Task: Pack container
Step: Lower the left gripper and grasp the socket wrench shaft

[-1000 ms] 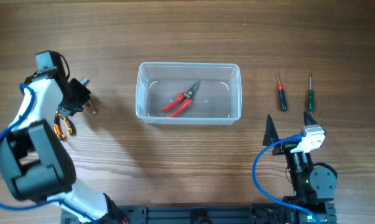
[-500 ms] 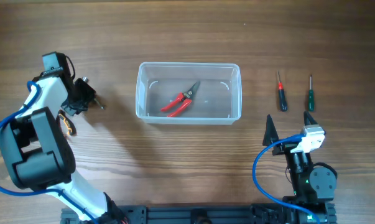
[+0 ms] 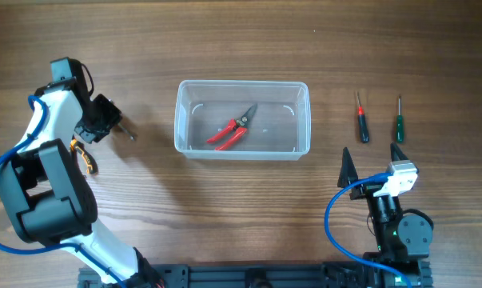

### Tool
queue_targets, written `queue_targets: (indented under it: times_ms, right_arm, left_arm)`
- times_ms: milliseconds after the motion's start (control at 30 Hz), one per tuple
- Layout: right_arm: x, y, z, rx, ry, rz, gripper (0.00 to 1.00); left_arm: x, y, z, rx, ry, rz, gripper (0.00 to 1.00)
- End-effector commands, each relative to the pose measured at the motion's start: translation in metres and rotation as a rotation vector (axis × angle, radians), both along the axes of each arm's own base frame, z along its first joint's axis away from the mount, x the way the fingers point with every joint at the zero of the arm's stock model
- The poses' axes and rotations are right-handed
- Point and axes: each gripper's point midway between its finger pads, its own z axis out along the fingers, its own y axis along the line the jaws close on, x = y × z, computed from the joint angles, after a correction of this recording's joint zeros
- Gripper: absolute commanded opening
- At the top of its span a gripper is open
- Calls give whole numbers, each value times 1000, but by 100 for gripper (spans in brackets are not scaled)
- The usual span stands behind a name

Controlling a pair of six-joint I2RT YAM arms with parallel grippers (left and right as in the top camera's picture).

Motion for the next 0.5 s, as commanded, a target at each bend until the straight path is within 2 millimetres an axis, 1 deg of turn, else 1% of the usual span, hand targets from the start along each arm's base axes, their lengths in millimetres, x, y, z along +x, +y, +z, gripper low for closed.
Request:
queue_targets:
  times_ms: [0,267,367,467]
  right_arm:
    - [-1,1,3,-8,-14,10,100]
    - [-1,1,3,-8,-14,10,100]
    - [-1,2,3,-8,-14,11,100]
    - [-1,1,3,-8,-14,10,100]
  left_arm:
    - [15,-7,10,-37,-62,-23,41]
    - [31,-12,14,-23,-117,-28,40]
    - [33,-11,13,-12,-120,-13,38]
    - [34,-11,7,0,-107,5,38]
